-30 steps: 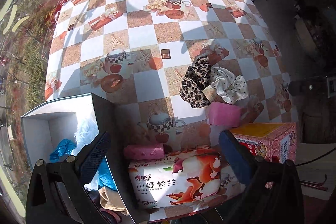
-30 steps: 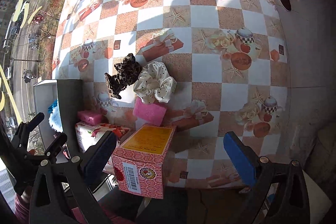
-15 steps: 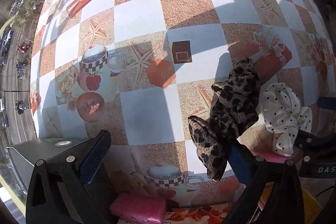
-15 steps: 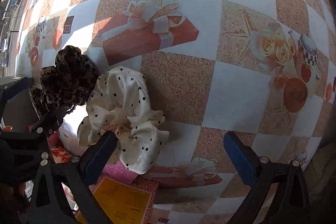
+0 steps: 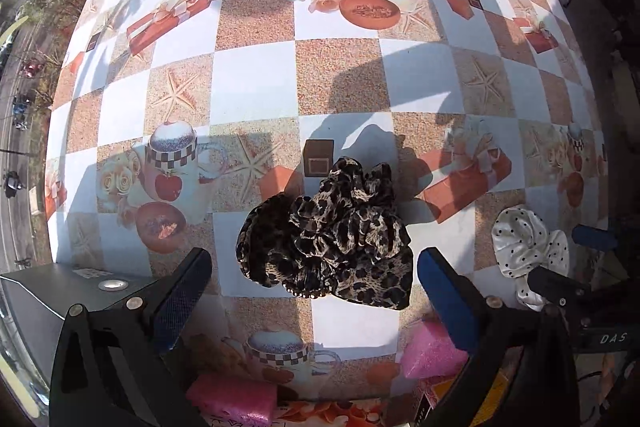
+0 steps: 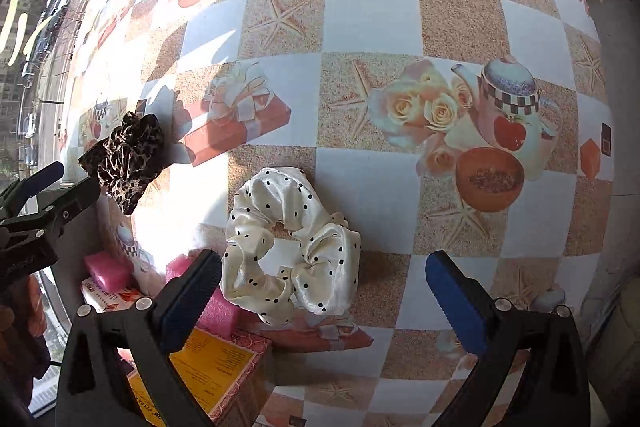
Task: Organize soft objects
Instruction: 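Grasp the leopard-print scrunchie with the left gripper while the right grasps the white polka-dot scrunchie, then lift both scrunchies and carry them over the white box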
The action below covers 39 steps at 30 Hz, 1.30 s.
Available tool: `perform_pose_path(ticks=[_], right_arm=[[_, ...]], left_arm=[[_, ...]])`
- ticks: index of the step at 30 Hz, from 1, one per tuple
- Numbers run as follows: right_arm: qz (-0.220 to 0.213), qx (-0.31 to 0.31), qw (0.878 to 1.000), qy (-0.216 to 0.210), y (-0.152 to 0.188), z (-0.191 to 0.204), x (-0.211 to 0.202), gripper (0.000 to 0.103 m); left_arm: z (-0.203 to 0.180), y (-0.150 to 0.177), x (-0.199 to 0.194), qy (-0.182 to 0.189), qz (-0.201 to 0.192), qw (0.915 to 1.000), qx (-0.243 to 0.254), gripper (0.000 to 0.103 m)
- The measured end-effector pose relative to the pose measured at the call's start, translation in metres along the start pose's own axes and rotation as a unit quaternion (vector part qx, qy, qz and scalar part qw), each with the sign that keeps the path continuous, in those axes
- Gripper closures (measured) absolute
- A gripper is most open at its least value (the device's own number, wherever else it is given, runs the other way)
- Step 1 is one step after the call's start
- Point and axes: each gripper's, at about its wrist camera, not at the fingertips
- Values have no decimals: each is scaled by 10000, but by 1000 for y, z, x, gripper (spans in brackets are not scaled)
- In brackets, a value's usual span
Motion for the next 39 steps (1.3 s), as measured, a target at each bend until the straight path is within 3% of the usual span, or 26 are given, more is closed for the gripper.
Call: perform_pose_path(ticks=[7,15,19,21,22,23,24,25,28,34,39], right_arm=[[123,-496,9959,746,5,18,33,0],[179,-510,9956,768,11,29,33,0],[171,-412,9961,761,-1,31,42,0],[83,-485,9958,777,2,29,39,9],[32,-503,9958,760,4,31,34,21],[-16,-515,9960,724,5,32,29,40],[-31,-490,9967,645,5,32,26,51],[7,-387,9980,497,5,30,25,71],[89,42,9998,170,5,19,22,82],[-373,87,9992,65,10,19,-28,82],[-793,102,9968,-41,19,30,-83,82]], left_arm=[[-8,0,44,-134,391,9990,-197,0],[-9,1,44,-54,264,9992,-282,0],[-11,-4,50,-39,734,9969,-267,1],[-12,-5,44,-47,663,9973,-310,10],[-14,-7,40,-29,557,9981,-247,26],[-18,-7,34,0,472,9988,-114,48],[-21,-7,29,53,441,9990,26,62],[-24,-6,27,179,479,9986,95,74],[-22,-3,11,348,348,9988,66,76],[-14,8,-52,336,-202,9988,299,76],[-4,38,-101,420,-515,9960,595,76]])
Point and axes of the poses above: each gripper's, at about its wrist camera, not at the fingertips, and x roughly the way its jaws point, z to its left, y to its underside, and after that the axes turned 13 degrees about -z, right-handed
